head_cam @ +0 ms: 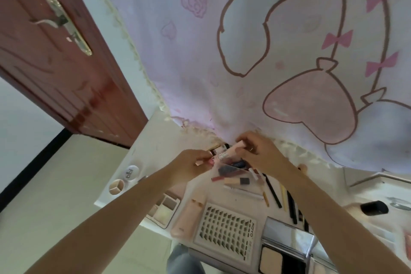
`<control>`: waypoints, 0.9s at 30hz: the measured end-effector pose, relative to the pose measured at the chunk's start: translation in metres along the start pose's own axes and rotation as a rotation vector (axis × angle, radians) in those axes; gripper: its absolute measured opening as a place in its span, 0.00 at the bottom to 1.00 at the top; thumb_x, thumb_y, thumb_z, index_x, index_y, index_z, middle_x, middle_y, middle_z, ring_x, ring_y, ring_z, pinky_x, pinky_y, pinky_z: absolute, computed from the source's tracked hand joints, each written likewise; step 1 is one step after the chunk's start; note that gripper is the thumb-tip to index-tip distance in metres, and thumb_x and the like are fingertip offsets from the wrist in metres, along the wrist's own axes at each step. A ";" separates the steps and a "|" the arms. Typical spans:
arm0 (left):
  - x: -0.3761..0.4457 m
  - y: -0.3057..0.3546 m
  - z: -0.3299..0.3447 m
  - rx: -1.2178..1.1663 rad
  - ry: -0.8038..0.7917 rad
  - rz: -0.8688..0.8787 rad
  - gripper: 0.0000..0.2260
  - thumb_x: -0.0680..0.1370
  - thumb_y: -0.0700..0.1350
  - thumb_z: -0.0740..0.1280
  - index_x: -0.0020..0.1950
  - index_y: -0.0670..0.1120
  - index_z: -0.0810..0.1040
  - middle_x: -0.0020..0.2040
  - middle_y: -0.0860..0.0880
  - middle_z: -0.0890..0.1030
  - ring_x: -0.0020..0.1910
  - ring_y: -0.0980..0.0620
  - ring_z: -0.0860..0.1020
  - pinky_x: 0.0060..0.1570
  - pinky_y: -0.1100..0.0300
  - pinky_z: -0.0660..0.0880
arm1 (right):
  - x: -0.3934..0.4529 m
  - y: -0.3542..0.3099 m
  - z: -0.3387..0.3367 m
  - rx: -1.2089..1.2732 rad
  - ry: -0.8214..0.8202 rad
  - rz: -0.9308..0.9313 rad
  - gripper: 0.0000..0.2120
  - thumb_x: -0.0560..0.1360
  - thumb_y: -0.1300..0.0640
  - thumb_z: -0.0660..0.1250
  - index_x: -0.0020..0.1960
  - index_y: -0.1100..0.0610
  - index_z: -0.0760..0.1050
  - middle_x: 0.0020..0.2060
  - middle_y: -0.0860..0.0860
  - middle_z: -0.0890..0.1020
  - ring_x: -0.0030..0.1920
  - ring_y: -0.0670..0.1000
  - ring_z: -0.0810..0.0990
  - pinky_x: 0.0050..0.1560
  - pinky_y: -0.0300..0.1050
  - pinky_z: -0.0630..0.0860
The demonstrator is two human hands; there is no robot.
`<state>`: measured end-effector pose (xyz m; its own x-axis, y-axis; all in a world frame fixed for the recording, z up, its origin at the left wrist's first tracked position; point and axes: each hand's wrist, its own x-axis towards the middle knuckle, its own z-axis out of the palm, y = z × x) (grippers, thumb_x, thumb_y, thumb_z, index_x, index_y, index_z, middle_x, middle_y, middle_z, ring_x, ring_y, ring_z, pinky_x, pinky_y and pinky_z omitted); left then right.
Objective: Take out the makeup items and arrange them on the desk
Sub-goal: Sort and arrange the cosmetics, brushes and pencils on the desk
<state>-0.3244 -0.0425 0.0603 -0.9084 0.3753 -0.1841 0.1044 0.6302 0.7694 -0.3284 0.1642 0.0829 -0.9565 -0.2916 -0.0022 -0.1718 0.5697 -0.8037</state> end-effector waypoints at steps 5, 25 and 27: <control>0.024 -0.043 -0.027 0.146 0.127 0.005 0.09 0.73 0.38 0.68 0.52 0.40 0.81 0.49 0.39 0.80 0.49 0.45 0.77 0.41 0.69 0.66 | 0.048 -0.006 0.047 -0.194 -0.058 -0.011 0.12 0.75 0.59 0.64 0.58 0.57 0.75 0.40 0.46 0.75 0.35 0.37 0.69 0.40 0.22 0.67; 0.116 -0.205 -0.086 0.106 0.112 -0.215 0.08 0.72 0.42 0.69 0.49 0.41 0.80 0.47 0.43 0.82 0.47 0.45 0.78 0.45 0.61 0.69 | 0.138 0.022 0.214 -0.658 -0.354 0.379 0.27 0.78 0.55 0.56 0.73 0.61 0.52 0.74 0.56 0.48 0.74 0.56 0.47 0.73 0.48 0.48; 0.118 -0.209 -0.082 0.115 0.089 -0.211 0.06 0.72 0.43 0.68 0.46 0.41 0.80 0.45 0.44 0.82 0.47 0.46 0.78 0.43 0.61 0.68 | 0.136 0.024 0.216 -0.655 -0.355 0.381 0.27 0.78 0.55 0.55 0.73 0.60 0.51 0.74 0.55 0.47 0.75 0.55 0.46 0.73 0.48 0.48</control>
<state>-0.4864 -0.1859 -0.0719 -0.9466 0.1688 -0.2745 -0.0506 0.7634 0.6440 -0.4120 -0.0282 -0.0650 -0.8645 -0.1508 -0.4795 -0.0588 0.9777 -0.2015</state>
